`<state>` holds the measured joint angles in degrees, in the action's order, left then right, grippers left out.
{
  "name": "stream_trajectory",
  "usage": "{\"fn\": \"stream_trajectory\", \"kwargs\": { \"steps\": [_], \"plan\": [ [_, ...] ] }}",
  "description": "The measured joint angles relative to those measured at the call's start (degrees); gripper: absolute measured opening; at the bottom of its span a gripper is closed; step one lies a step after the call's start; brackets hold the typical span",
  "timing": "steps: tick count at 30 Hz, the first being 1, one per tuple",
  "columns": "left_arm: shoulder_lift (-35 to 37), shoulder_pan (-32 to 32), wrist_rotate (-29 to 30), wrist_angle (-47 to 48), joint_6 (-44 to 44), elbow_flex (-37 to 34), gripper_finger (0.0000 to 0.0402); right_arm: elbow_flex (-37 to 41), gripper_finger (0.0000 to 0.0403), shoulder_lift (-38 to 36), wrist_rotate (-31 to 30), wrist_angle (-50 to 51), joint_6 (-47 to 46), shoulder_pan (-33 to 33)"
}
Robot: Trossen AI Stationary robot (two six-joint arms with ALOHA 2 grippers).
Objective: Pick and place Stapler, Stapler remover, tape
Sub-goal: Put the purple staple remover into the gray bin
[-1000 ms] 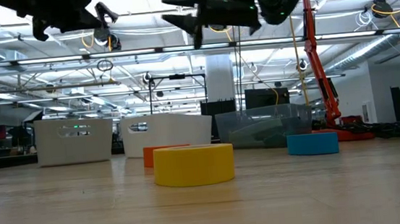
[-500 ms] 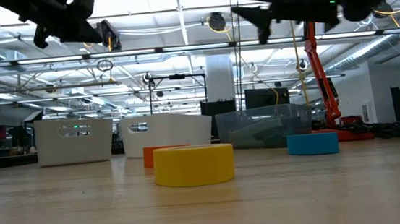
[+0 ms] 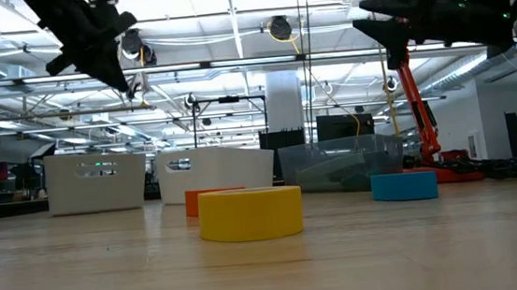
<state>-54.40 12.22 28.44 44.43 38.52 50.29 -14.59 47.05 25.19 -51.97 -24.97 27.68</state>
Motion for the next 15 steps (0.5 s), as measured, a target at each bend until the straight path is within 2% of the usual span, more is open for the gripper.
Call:
{"fn": "stream_trajectory", "kwargs": {
  "steps": [7, 15],
  "plan": [
    [-5.42, 6.41, -12.91, 5.88, 1.8, 2.25, 0.0, 4.56, 0.0155, -2.91, 0.03, 1.15, 1.13, 0.11],
    [-10.05, 11.25, -22.43, 10.96, 2.52, 2.83, 0.0, 5.36, 0.0155, -7.26, 0.44, 9.36, 1.89, 3.74]
  ]
}}
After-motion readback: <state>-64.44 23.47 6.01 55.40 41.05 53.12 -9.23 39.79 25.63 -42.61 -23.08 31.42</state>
